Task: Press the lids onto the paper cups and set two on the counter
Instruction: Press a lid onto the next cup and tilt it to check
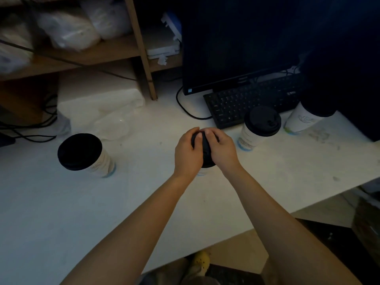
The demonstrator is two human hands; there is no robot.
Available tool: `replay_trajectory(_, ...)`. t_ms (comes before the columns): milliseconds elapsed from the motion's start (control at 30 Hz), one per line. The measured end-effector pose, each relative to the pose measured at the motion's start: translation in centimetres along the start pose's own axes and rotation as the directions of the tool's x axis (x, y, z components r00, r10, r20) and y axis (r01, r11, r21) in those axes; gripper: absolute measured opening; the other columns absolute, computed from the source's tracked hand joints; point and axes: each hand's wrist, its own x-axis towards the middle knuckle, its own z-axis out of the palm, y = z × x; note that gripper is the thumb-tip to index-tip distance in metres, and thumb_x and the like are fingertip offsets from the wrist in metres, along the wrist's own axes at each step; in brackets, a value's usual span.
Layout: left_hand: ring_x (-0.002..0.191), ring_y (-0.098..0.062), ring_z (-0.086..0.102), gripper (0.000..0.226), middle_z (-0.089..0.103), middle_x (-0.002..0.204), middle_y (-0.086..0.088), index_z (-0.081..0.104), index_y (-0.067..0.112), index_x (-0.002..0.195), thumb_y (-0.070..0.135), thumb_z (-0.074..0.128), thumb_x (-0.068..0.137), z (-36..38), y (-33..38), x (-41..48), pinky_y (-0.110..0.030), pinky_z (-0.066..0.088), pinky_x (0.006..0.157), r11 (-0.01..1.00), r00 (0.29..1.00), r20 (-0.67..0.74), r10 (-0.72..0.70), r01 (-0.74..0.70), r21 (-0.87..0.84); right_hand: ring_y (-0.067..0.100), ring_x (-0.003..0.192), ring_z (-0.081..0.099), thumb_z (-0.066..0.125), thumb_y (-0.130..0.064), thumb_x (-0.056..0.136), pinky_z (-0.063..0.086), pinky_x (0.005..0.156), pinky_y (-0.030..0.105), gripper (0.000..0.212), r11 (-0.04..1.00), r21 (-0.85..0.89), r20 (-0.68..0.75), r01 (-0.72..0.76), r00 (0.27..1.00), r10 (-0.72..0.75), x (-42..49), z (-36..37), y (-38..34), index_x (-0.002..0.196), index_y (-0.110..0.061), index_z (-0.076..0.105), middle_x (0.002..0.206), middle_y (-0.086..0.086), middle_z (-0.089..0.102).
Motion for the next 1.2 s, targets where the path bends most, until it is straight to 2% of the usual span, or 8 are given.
replay_trajectory(300,0.124,-0.02,0.048,0.041,0.051,0.138,-0.008,0.043,0.013,0.137,0.028,0.03,0.102,-0.8,0.4,0.4,-0.016,0.032,0.092,0.999,0.994,0.107,-0.025,0.028,-0.027,0.02,0.095,0.059,0.038,-0.025,0.098,0.046,0.087,0.034,0.031,0.978,0.111,-0.007,-0.178,0.984,0.18,-1.3,-0.4,-1.2,0.106,-0.012,0.065,0.098,0.005,0.064)
replay_trajectory(400,0.121,-0.02,0.05,0.043,0.054,0.134,-0.008,0.044,0.013,0.136,0.034,0.038,0.099,-0.9,0.4,1.3,-0.019,0.033,0.09,0.999,0.991,0.132,-0.033,0.033,0.001,0.019,0.1,0.056,0.037,-0.027,0.099,0.044,0.09,0.033,0.029,0.954,0.157,0.001,-0.254,0.966,0.257,-2.5,-1.4,-0.9,0.11,-0.013,0.06,0.105,0.004,0.061)
replay_trajectory(533,0.115,-0.021,0.055,0.05,0.063,0.119,-0.006,0.054,0.013,0.127,0.048,0.046,0.092,-2.1,0.2,3.8,-0.03,0.043,0.09,0.95,0.974,0.174,0.143,-0.185,0.253,0.02,0.097,0.053,0.04,-0.023,0.097,0.045,0.091,0.038,0.018,0.959,0.137,-0.033,-0.247,0.967,0.254,-4.1,-2.0,-0.4,0.102,-0.013,0.055,0.103,0.005,0.057)
replay_trajectory(700,0.111,-0.022,0.055,0.049,0.065,0.116,-0.004,0.061,0.017,0.12,0.053,0.042,0.092,-3.5,1.8,6.0,-0.036,0.047,0.086,0.697,0.893,0.365,0.262,-0.437,0.569,0.019,0.091,0.051,0.042,-0.023,0.097,0.039,0.071,0.027,0.029,0.982,0.013,-0.047,-0.19,0.98,0.191,-6.5,-1.0,0.0,0.114,-0.001,0.053,0.1,0.007,0.055)
replay_trajectory(833,0.094,-0.029,0.061,0.043,0.067,0.095,-0.011,0.063,0.006,0.096,0.04,0.038,0.098,-4.0,1.9,4.1,-0.032,0.043,0.073,0.889,0.97,0.173,0.17,-0.227,0.398,0.015,0.093,0.049,0.043,-0.028,0.097,0.034,0.077,0.025,0.037,0.98,-0.016,-0.059,-0.2,0.978,0.199,-5.9,-1.6,-0.4,0.125,-0.004,0.047,0.103,0.004,0.053)
replay_trajectory(900,0.096,-0.031,0.061,0.043,0.066,0.097,-0.014,0.062,0.005,0.097,0.039,0.035,0.099,-4.2,1.4,2.5,-0.03,0.04,0.074,0.952,0.992,0.108,0.068,-0.097,0.29,0.013,0.096,0.048,0.04,-0.03,0.098,0.034,0.081,0.024,0.036,0.987,0.012,-0.043,-0.159,0.986,0.16,-4.8,-1.9,-1.1,0.125,-0.007,0.048,0.105,0.001,0.052)
replay_trajectory(1033,0.114,-0.028,0.056,0.044,0.061,0.125,-0.014,0.055,0.008,0.125,0.035,0.031,0.101,-2.9,0.9,0.4,-0.027,0.038,0.086,0.973,0.989,0.142,-0.048,0.014,0.228,0.012,0.1,0.049,0.038,-0.03,0.099,0.035,0.085,0.024,0.033,0.997,-0.033,0.078,-0.07,0.994,0.072,-2.5,-0.7,-1.8,0.121,-0.011,0.055,0.106,-0.001,0.053)
replay_trajectory(1200,0.107,-0.029,0.058,0.041,0.063,0.118,-0.017,0.058,0.006,0.118,0.027,0.028,0.102,-2.0,0.3,0.1,-0.027,0.038,0.082,0.986,0.993,0.102,-0.065,0.048,0.161,0.014,0.093,0.054,0.044,-0.019,0.098,0.039,0.078,0.019,0.026,0.997,0.062,0.109,-0.044,0.993,0.037,-1.6,0.3,-0.6,0.108,-0.005,0.063,0.098,0.002,0.06)
